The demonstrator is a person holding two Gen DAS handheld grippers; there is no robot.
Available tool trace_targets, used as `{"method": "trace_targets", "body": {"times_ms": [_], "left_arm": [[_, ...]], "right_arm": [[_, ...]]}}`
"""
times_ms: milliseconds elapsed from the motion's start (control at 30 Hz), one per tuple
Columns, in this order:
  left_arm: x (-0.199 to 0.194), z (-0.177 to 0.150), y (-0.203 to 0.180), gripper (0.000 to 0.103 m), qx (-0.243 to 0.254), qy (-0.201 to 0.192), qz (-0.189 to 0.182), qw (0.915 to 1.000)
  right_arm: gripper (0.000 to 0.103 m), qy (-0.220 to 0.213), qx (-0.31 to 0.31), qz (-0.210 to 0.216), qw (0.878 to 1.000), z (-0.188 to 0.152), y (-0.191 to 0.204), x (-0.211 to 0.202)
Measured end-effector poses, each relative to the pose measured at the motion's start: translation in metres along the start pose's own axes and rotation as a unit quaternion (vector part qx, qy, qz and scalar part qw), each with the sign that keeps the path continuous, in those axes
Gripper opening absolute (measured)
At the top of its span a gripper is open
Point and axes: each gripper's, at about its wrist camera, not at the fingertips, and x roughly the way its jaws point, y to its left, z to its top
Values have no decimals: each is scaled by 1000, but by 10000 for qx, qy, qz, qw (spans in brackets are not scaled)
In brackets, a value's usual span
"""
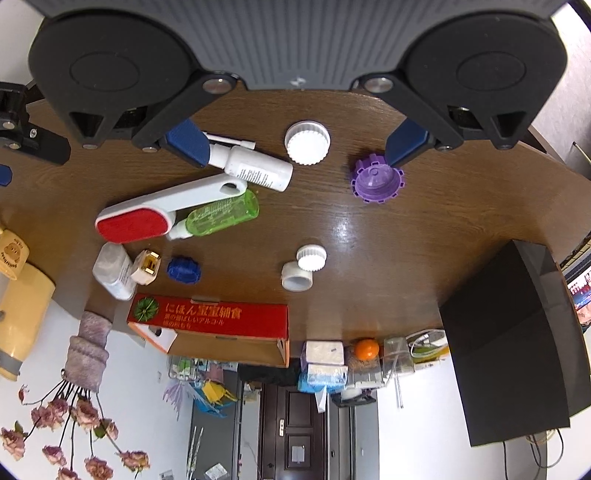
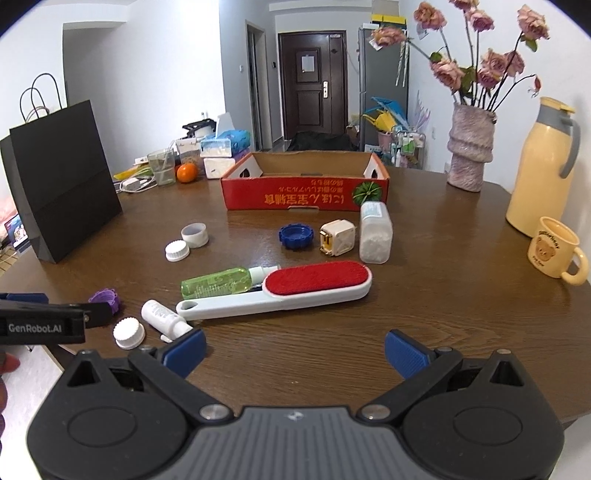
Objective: Organize rigid objects
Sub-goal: 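Move the left tool to the white ridged cap while the right tool approaches the lint brush handle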
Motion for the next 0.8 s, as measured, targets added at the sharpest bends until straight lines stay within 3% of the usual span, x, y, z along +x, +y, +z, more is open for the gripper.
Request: {"method": "trace_targets", "body": {"times_ms": [400,633,800], "left_arm": [[41,-8,9,103,29,280,61,9996],[60,-16,9,103,195,255,94,9994],[71,-20,9,94,271,278,22,9992]], "right_arm": [[103,258,-88,228,9994,1,11,44],[103,325,-148,286,9990,-1,17,62],[103,355,-177,299,9988,-2,20,72]]}}
